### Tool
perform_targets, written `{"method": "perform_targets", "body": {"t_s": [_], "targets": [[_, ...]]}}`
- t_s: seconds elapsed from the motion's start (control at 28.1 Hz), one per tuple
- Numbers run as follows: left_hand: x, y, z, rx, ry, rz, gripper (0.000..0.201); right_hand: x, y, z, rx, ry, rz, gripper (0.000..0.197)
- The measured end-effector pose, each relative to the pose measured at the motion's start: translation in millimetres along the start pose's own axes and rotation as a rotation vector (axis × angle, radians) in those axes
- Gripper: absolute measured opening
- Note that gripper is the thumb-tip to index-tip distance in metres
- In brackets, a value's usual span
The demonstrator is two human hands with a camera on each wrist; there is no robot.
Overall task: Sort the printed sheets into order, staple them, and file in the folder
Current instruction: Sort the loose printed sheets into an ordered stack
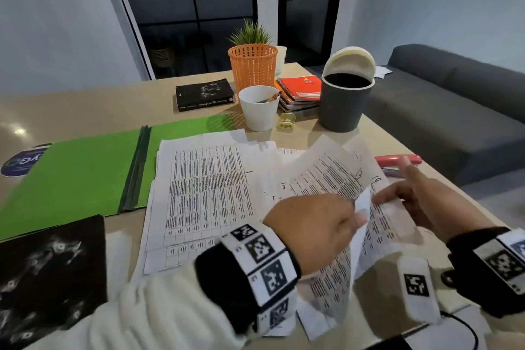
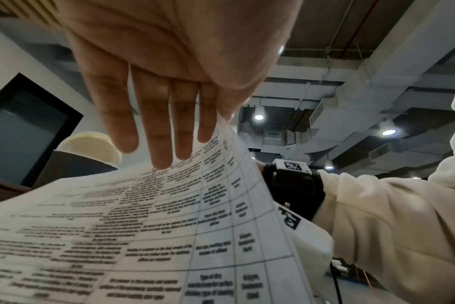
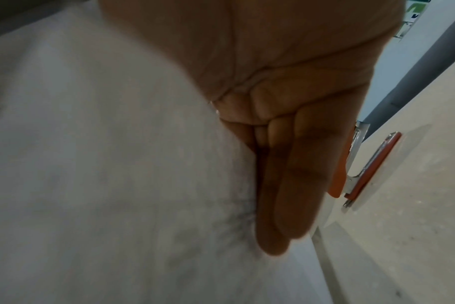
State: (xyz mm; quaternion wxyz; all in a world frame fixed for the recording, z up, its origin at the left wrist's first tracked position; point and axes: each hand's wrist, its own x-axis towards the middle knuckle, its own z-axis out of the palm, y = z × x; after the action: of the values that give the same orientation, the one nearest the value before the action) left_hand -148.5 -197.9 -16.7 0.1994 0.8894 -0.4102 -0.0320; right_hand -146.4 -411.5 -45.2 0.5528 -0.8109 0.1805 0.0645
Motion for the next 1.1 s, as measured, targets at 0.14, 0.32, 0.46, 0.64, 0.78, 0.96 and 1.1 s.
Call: {"method": "perform_targets", "body": {"t_s": [0.14,0.32,0.46,0.64,0.78,0.96,1.1], "targets": [[6,4,8,0.023,-0.065,0.0,0.038,-11,-10,7,-0.108,-0.053,-0.057,0.08],[6,2,15,0.056,-0.127,-0.014,0.037,-15,-15,12,-0.266,-0.043,-0.051,0.037],[0,-9,18,0.048,-0.17,-0.025,0.052,-9,-10,4,-0.411,0.043,-0.017,0.02],[-17,-43,7,0.185,-0.249,-0.183,0.052,-7,-7,-18,-0.634,0.256,-0.014,0.019],[-33,-73,-1,0.295,-0.294,-0.322,0.054,-5,-10,-36,-0.63,0.482,-0.109,0.018],[-46,-95,6,0.292,-0.376,-0.457,0.071,-7,-14,-48,-0.468,0.754,-0.315,0.009],[-44,-97,7,0.297,-0.374,-0.455,0.076,1,4,-64,-0.381,0.902,-0.415,0.016]]}}
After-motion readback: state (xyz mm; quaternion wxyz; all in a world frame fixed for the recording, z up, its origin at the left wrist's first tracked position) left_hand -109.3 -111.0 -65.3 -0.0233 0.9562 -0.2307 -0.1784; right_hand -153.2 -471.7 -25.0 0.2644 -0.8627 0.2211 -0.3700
